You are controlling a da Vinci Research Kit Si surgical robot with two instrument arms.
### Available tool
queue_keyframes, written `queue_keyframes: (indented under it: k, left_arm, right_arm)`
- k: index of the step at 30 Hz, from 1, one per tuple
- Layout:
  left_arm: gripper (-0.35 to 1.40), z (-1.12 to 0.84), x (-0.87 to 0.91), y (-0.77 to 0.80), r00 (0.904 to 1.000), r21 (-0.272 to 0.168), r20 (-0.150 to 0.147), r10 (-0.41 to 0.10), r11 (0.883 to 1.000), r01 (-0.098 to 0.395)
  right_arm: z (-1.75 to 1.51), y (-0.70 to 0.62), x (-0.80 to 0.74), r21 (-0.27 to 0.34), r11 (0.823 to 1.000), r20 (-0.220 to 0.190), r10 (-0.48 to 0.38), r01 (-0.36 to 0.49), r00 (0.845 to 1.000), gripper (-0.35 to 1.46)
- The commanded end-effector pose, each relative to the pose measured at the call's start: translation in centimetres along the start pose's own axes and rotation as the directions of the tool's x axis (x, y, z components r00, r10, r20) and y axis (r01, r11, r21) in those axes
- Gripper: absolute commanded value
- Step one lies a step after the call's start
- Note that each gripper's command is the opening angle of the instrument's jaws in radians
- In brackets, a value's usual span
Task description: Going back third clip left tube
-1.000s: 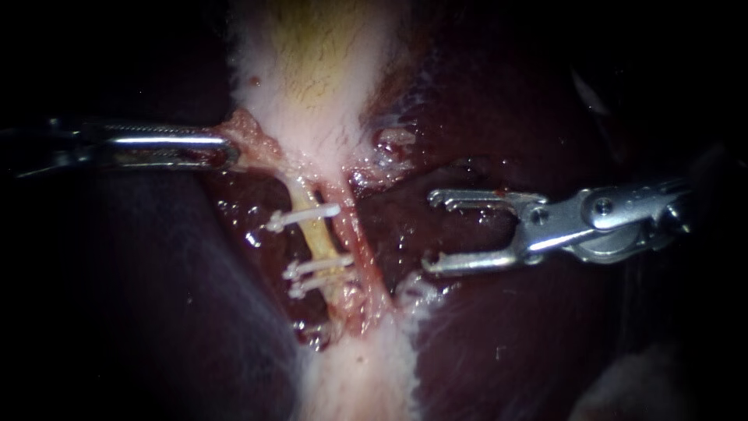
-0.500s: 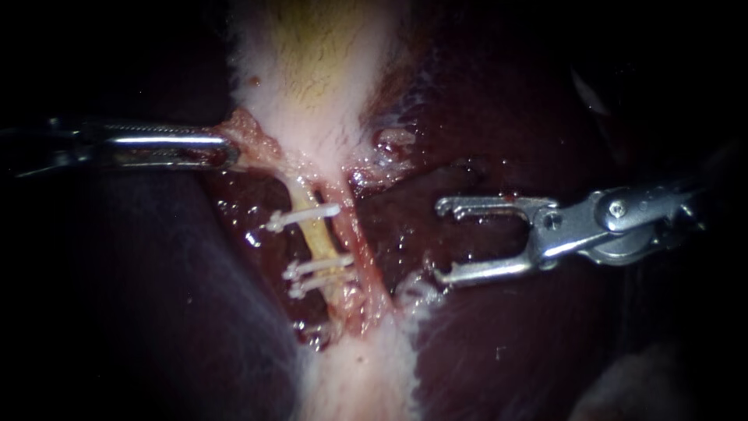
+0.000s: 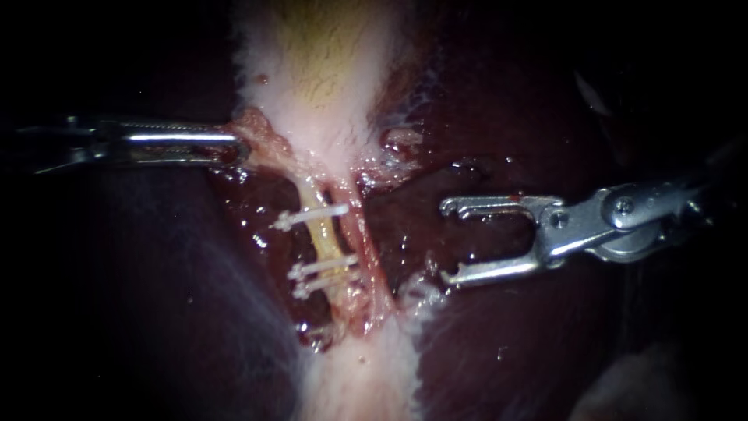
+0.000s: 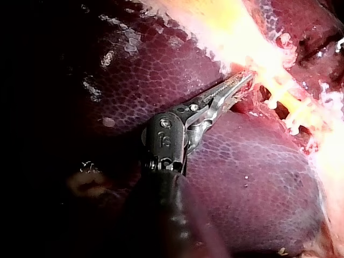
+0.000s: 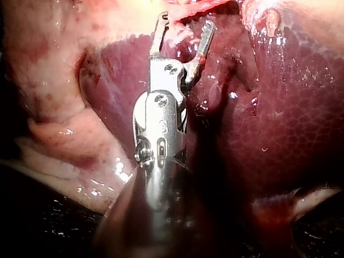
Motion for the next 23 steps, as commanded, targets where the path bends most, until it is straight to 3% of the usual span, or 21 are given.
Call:
queue_keyframes:
  k: [1, 10, 23]
  left_arm:
    - [-0.35, 0.04, -0.02, -0.01, 1.0000, 0.002, 0.004, 0.005, 1.000, -0.005]
    - [-0.35, 0.39, -0.10, -0.06, 0.9993, -0.002, 0.010, 0.035, 0.999, -0.035]
    - [-0.35, 0.41, -0.11, -0.06, 0.9991, -0.001, 0.010, 0.041, 0.999, -0.041]
  right_arm:
    - [-0.01, 0.00, 0.00, 0.000, 1.000, 0.000, 0.001, -0.001, 1.000, 0.50]
    - [-0.04, 0.00, 0.00, 0.001, 1.000, -0.001, 0.001, -0.001, 1.000, 0.50]
    - [-0.04, 0.00, 0.00, 0.002, 1.000, -0.001, 0.001, -0.001, 1.000, 0.50]
